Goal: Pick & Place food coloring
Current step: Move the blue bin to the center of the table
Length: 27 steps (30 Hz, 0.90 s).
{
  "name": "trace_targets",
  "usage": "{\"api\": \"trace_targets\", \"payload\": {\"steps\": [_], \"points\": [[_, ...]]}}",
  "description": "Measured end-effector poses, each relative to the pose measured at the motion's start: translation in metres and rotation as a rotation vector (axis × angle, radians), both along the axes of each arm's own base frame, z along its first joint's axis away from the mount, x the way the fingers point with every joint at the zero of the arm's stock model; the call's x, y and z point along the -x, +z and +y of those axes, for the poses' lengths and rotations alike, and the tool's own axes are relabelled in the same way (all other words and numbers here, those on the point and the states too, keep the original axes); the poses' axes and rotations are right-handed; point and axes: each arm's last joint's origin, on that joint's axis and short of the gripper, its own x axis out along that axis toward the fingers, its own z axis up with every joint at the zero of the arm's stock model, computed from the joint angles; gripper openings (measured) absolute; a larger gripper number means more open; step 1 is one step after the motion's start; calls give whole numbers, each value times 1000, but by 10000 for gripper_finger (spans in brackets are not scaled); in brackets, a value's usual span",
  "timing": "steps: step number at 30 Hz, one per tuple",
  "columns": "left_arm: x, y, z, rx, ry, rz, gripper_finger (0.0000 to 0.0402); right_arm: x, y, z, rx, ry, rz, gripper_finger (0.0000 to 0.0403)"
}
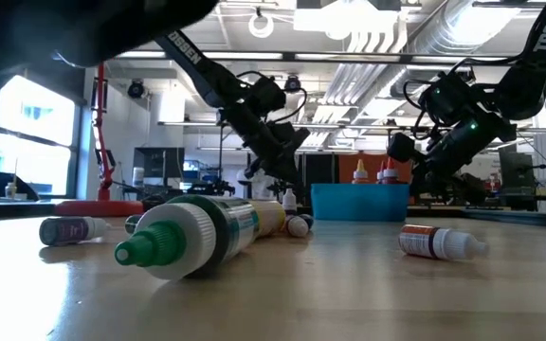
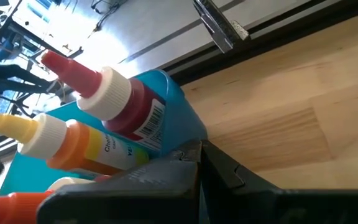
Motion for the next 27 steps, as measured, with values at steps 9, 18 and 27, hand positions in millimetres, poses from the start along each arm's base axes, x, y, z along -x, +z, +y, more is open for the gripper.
{"api": "trace_targets", "payload": {"steps": [9, 18, 27], "points": [[0, -1, -1, 18, -29, -9, 0, -1, 2, 0, 9, 16, -18, 0], [-4, 3, -2, -27, -162, -54, 0, -2, 1, 0, 1, 42, -24, 0], [-9, 22, 2, -55, -230, -8, 0, -2, 1, 1, 8, 54, -9, 0]]}}
